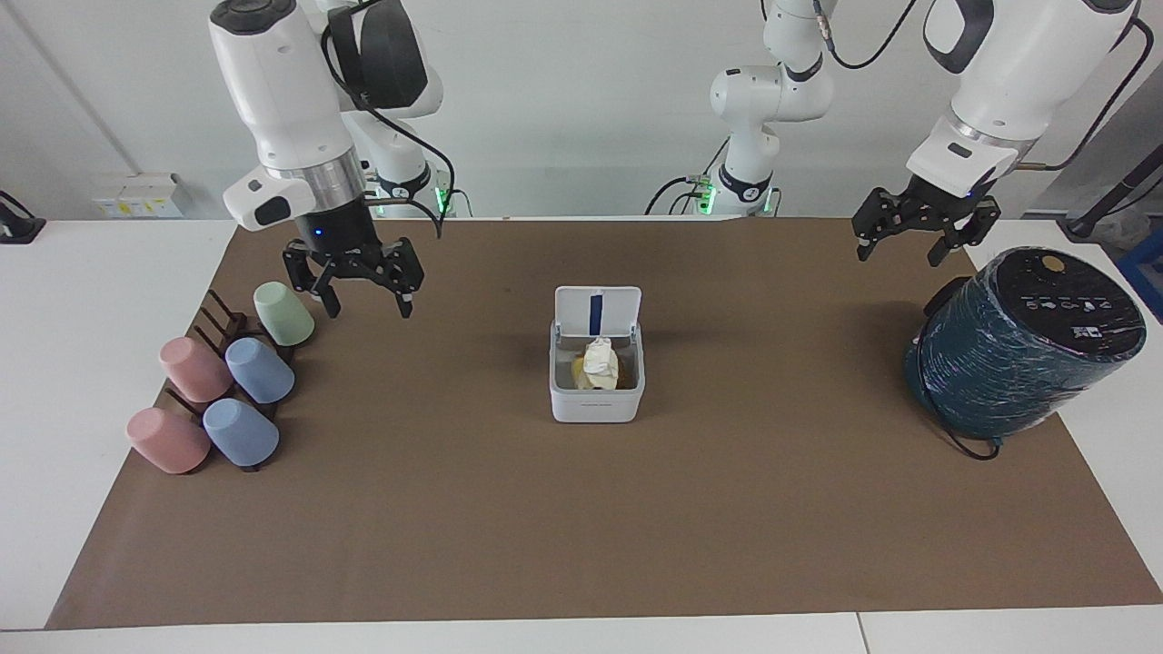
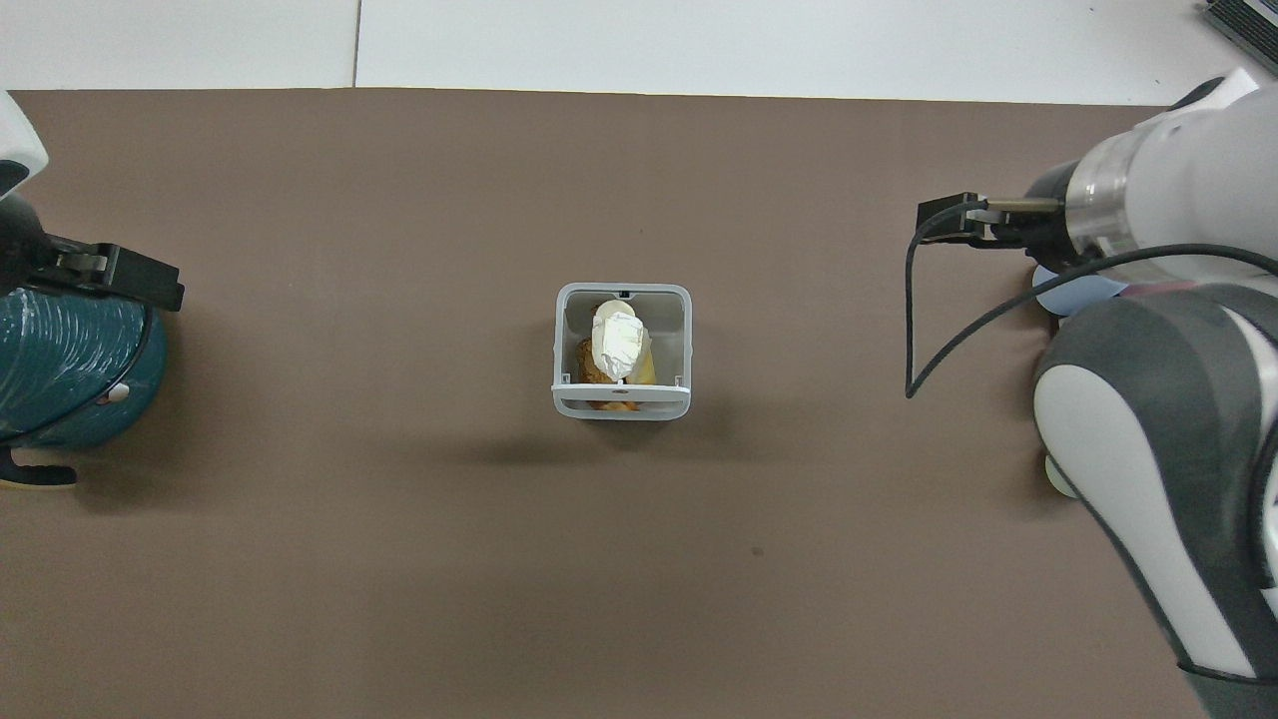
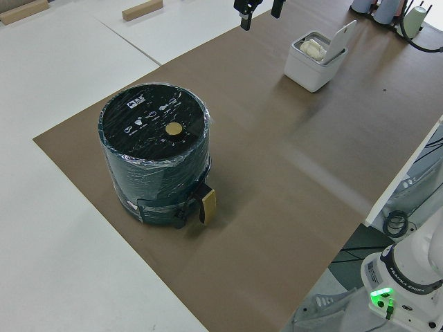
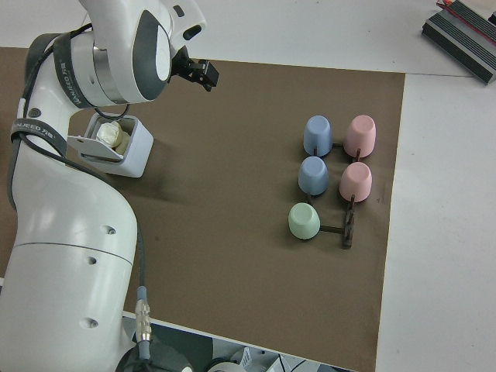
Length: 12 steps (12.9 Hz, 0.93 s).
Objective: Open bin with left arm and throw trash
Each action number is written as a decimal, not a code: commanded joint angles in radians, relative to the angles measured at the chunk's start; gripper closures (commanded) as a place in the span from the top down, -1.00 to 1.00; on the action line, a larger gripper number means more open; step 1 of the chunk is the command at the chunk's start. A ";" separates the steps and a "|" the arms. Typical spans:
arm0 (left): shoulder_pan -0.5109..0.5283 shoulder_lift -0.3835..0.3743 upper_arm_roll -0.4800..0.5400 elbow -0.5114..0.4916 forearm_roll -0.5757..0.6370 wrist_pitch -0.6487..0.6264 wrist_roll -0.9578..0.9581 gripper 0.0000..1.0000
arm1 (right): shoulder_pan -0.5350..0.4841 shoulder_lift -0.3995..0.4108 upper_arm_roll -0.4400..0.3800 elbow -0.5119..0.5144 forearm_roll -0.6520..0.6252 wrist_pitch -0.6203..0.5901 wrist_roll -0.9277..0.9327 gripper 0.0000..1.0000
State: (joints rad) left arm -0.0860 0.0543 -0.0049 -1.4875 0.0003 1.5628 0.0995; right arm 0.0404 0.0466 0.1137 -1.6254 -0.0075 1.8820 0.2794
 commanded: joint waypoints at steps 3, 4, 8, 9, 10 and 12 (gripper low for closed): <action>-0.003 -0.025 -0.004 -0.030 0.017 0.019 0.009 1.00 | 0.050 -0.106 -0.181 -0.013 -0.014 -0.168 -0.158 1.00; -0.003 -0.025 -0.004 -0.030 0.017 0.019 0.008 1.00 | 0.047 -0.119 -0.199 -0.011 -0.014 -0.208 -0.204 1.00; -0.005 -0.025 -0.003 -0.031 0.017 0.019 0.008 1.00 | 0.003 -0.136 -0.200 0.001 -0.012 -0.319 -0.233 1.00; -0.005 -0.025 -0.003 -0.033 0.017 0.020 0.008 1.00 | 0.003 -0.139 -0.200 -0.005 -0.006 -0.313 -0.232 1.00; -0.005 -0.025 -0.003 -0.033 0.017 0.020 0.008 1.00 | 0.004 -0.139 -0.200 -0.007 -0.006 -0.311 -0.232 1.00; -0.005 -0.027 -0.003 -0.034 0.017 0.020 0.008 1.00 | 0.004 -0.139 -0.198 -0.007 -0.006 -0.316 -0.232 1.00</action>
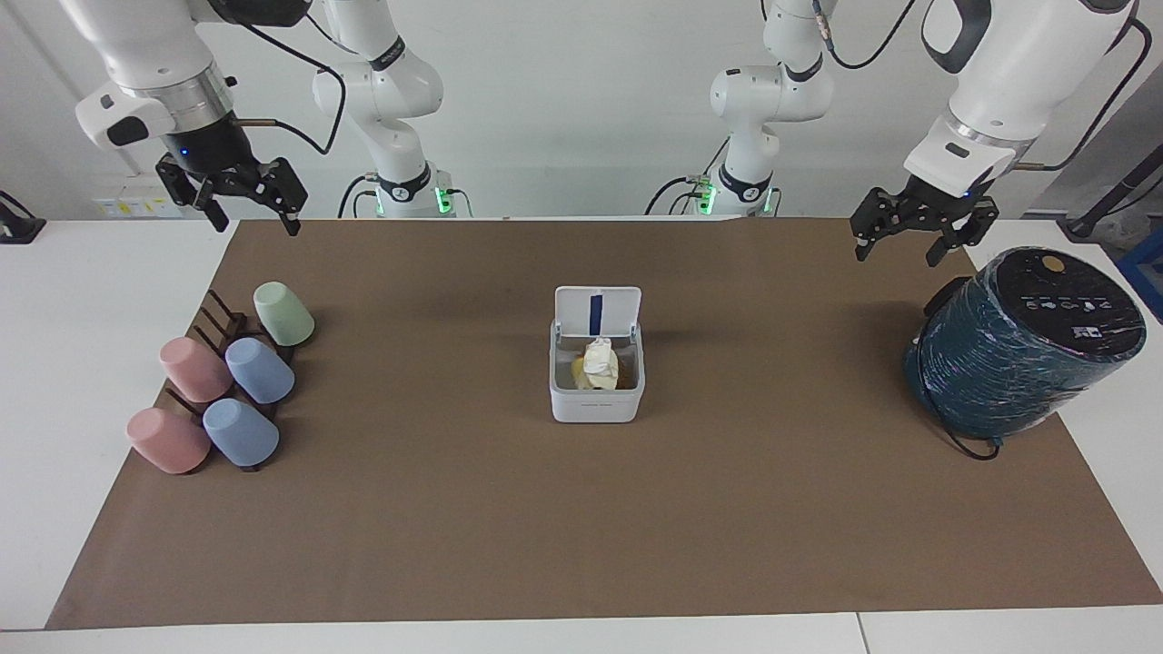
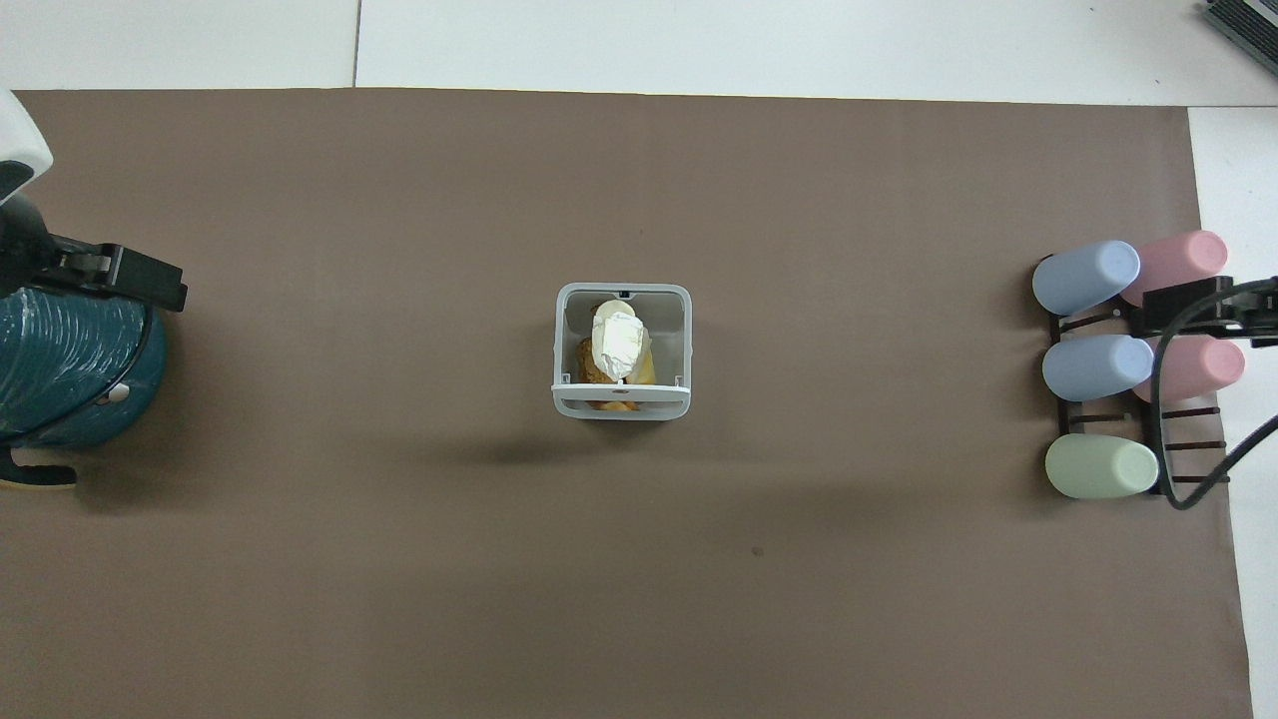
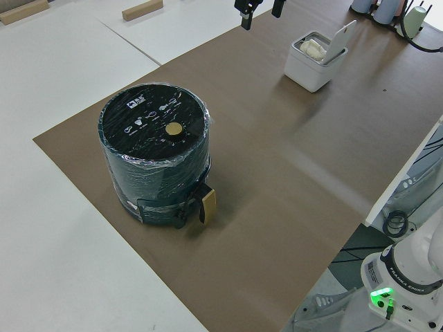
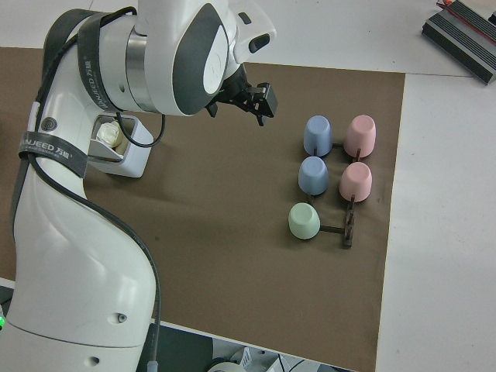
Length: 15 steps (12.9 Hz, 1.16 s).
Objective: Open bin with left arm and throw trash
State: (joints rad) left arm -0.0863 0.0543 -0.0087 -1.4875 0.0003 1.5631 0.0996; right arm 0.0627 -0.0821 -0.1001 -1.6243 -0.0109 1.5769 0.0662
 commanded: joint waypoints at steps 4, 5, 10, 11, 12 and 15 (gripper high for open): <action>-0.006 -0.027 0.000 -0.034 0.017 0.020 0.008 1.00 | -0.023 -0.002 0.051 0.004 -0.009 -0.050 -0.020 1.00; -0.007 -0.027 0.000 -0.034 0.017 0.020 0.008 1.00 | -0.023 -0.002 0.051 0.003 -0.009 -0.049 -0.020 1.00; -0.006 -0.031 0.000 -0.037 0.017 0.020 0.014 1.00 | -0.020 -0.018 0.048 -0.020 0.002 -0.038 0.000 1.00; -0.006 -0.031 0.000 -0.037 0.017 0.020 0.015 1.00 | -0.020 -0.019 0.049 -0.019 0.002 -0.038 -0.006 1.00; -0.006 -0.031 0.000 -0.037 0.017 0.020 0.014 1.00 | -0.015 -0.021 0.050 -0.019 0.003 -0.038 -0.005 1.00; -0.006 -0.031 0.000 -0.037 0.017 0.020 0.012 1.00 | -0.014 -0.022 0.050 -0.019 0.003 -0.043 -0.008 1.00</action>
